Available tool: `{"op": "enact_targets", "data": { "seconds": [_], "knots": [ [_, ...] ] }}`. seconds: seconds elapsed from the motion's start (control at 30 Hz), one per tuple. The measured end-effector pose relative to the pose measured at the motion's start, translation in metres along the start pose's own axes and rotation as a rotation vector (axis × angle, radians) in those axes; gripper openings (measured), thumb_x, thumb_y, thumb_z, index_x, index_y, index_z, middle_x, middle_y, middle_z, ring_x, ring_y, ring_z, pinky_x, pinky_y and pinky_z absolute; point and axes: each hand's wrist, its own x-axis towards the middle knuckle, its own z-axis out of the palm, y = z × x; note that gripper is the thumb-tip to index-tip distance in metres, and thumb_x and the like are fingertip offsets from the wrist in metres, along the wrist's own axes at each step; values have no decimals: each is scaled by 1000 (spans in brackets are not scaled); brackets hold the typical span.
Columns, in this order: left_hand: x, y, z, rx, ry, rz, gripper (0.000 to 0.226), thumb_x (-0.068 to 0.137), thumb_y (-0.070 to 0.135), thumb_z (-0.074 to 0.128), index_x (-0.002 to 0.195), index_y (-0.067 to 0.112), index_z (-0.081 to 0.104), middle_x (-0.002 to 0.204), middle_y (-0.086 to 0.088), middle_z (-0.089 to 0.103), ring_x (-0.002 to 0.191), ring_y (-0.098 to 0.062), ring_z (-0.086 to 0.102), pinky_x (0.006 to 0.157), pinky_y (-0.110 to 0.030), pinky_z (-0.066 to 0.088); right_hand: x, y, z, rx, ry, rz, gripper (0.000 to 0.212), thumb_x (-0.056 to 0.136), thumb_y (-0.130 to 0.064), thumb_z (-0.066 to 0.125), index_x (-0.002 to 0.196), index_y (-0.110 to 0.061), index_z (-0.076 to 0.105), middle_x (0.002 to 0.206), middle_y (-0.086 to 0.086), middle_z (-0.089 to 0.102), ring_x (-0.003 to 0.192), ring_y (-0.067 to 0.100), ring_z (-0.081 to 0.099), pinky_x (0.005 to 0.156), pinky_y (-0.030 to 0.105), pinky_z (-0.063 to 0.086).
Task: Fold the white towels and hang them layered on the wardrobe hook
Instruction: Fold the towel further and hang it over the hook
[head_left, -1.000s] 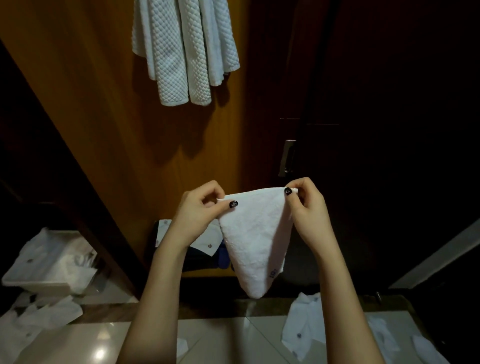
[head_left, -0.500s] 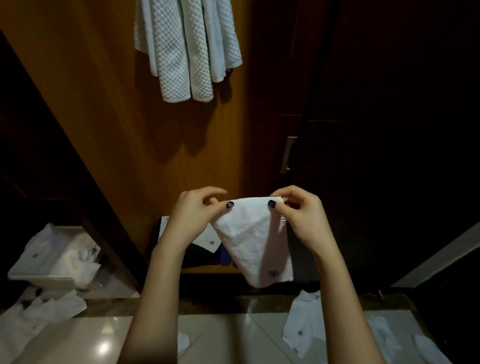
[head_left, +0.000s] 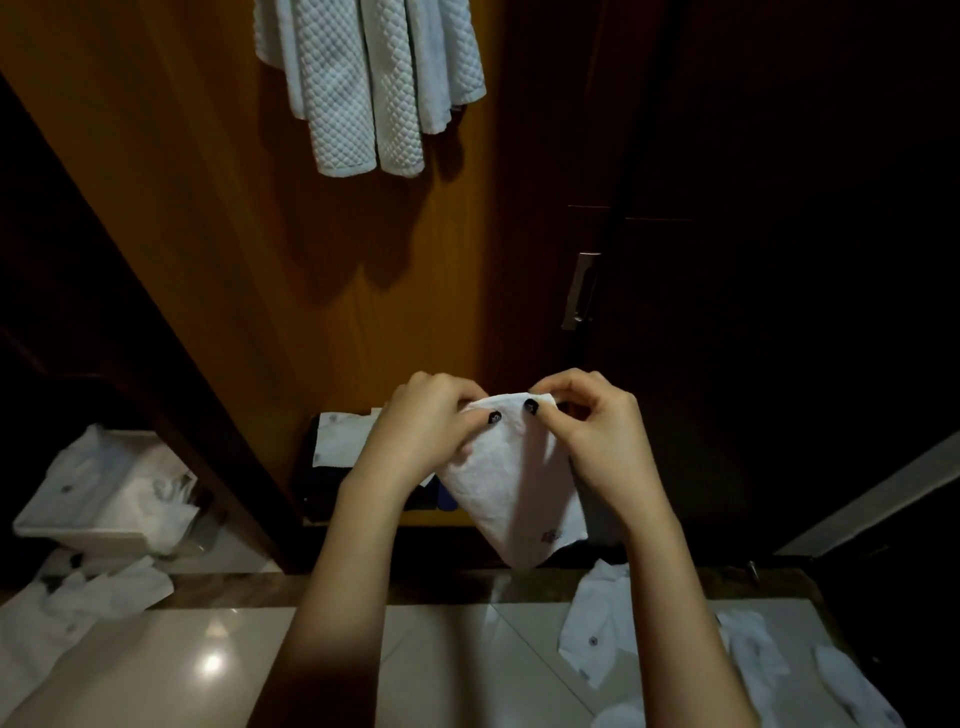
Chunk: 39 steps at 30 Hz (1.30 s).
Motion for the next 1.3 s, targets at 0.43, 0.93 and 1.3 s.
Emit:
{"op": "enact_targets", "data": {
  "seconds": [0.43,0.93,1.3],
  "knots": [
    [1,-22,10,-524,31,212,17,88,12,65,74,21,60,76,16,57,79,-5,52,73,-19,40,4,4,1,115,-20,88,15,90,-14,67,90,-28,65,90,-8,65,88,1,61,75,11,48],
    [7,2,-9,-784,-54,314,16,78,28,72,70,25,58,88,7,54,85,-8,52,75,-15,42,15,-11,-2,451,-130,60,26,83,-30,69,96,-7,70,101,1,72,100,10,66,87,25,53],
    [15,1,-14,-1001,1,256,12,84,16,68,81,27,67,116,1,70,108,-16,66,75,-26,54,26,-18,-1,367,-13,-19,13,87,-11,72,85,-2,64,83,13,64,77,19,61,72,30,51]
  ]
}}
